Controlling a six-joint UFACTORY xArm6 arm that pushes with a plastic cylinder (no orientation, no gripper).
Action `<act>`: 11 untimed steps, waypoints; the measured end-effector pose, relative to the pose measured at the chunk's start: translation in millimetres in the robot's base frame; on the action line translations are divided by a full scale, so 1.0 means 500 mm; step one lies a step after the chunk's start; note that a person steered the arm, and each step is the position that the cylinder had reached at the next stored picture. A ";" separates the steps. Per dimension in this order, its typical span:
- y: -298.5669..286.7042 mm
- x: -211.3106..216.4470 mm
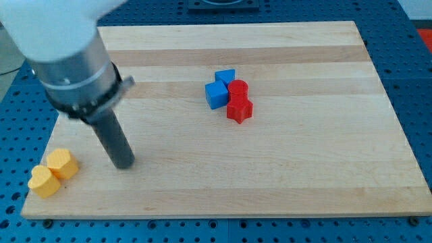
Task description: Place your arm at the top of the yellow hexagon
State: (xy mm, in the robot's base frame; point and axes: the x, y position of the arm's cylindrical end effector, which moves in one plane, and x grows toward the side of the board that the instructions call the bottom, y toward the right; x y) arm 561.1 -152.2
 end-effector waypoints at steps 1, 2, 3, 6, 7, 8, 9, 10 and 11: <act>-0.007 0.112; -0.031 0.114; -0.112 0.115; 0.013 0.076; 0.029 -0.006; 0.013 -0.097; -0.030 -0.118; -0.141 -0.127; -0.269 -0.128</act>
